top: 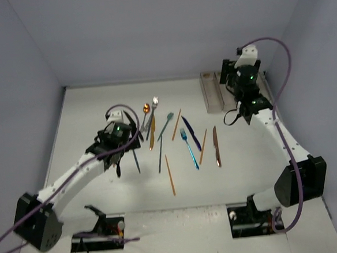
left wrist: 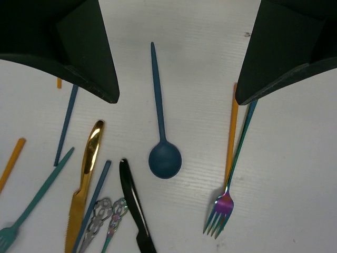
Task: Sort the eating utensils into containers
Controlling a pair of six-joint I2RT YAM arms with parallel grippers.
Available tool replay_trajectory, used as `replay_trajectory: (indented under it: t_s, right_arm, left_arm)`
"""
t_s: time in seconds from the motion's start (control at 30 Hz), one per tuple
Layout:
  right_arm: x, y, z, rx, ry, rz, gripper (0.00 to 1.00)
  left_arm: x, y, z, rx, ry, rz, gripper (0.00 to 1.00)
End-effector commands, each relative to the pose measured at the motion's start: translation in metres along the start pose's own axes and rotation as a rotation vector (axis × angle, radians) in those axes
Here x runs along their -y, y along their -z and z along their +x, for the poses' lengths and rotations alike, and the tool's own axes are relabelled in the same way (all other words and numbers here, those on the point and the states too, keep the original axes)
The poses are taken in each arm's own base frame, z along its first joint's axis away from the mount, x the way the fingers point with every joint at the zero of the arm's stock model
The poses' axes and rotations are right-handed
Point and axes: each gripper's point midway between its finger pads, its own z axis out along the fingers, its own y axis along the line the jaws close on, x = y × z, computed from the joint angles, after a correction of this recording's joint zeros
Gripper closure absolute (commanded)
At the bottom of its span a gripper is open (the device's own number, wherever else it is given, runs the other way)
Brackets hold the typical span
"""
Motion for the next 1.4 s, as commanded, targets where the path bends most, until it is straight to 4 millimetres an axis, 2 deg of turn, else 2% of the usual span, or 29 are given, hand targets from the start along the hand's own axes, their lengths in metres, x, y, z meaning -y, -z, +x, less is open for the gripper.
replay_trajectory:
  t_s: [0.0,0.13,0.2,0.23,0.3,0.33,0.47,0.6,0.7,0.77,0.87,0.97,1.0,1.13,1.27,1.37]
  right_arm:
    - [0.01,0.034,0.018,-0.024,-0.236,-0.003,0.23]
    - [0.008,0.067,0.044,-0.076,-0.296,-0.052,0.18]
    - [0.007,0.081,0.047,-0.071,-0.318,-0.079,0.17]
    - [0.005,0.086,0.059,-0.093,-0.316,-0.095,0.17]
    - [0.004,0.092,0.065,-0.099,-0.32,-0.109,0.16]
    - [0.003,0.095,0.074,-0.114,-0.317,-0.119,0.16]
    - [-0.005,0.1,0.106,-0.189,-0.305,-0.159,0.15]
    - [-0.01,0.104,0.121,-0.225,-0.305,-0.191,0.14]
    - [-0.016,0.108,0.128,-0.245,-0.303,-0.225,0.14]
    - [-0.016,0.109,0.134,-0.256,-0.291,-0.23,0.13]
    - [-0.018,0.11,0.145,-0.284,-0.263,-0.25,0.13]
    - [-0.029,0.115,0.148,-0.302,-0.265,-0.304,0.13]
    - [-0.033,0.116,0.148,-0.304,-0.261,-0.319,0.13]
    - [-0.062,0.126,0.147,-0.312,-0.199,-0.456,0.12]
    - [-0.11,0.148,0.138,-0.32,-0.152,-0.661,0.11]
    - [-0.142,0.165,0.128,-0.311,-0.136,-0.773,0.11]
  left_arm:
    - [0.002,-0.017,0.002,-0.01,0.076,-0.076,0.13]
    - [0.002,-0.035,0.023,-0.073,0.062,-0.114,0.19]
    - [0.004,-0.042,0.033,-0.103,0.067,-0.115,0.26]
    - [0.005,-0.046,0.04,-0.124,0.066,-0.118,0.28]
    - [0.008,-0.052,0.048,-0.148,0.076,-0.117,0.33]
    - [0.008,-0.058,0.057,-0.169,0.076,-0.124,0.36]
    - [0.012,-0.069,0.066,-0.195,0.073,-0.135,0.43]
    - [0.016,-0.078,0.069,-0.213,0.063,-0.138,0.47]
    - [0.016,-0.083,0.073,-0.226,0.053,-0.15,0.55]
    - [0.016,-0.086,0.078,-0.239,0.046,-0.159,0.63]
    - [0.013,-0.09,0.086,-0.26,0.044,-0.175,0.83]
    - [0.013,-0.091,0.092,-0.276,0.043,-0.178,1.0]
    - [0.012,-0.09,0.093,-0.278,0.044,-0.178,1.0]
    - [0.023,-0.082,0.066,-0.213,0.055,-0.121,1.0]
    - [0.055,-0.045,-0.003,-0.052,0.135,0.067,1.0]
    - [0.076,-0.023,-0.042,0.042,0.199,0.191,1.0]
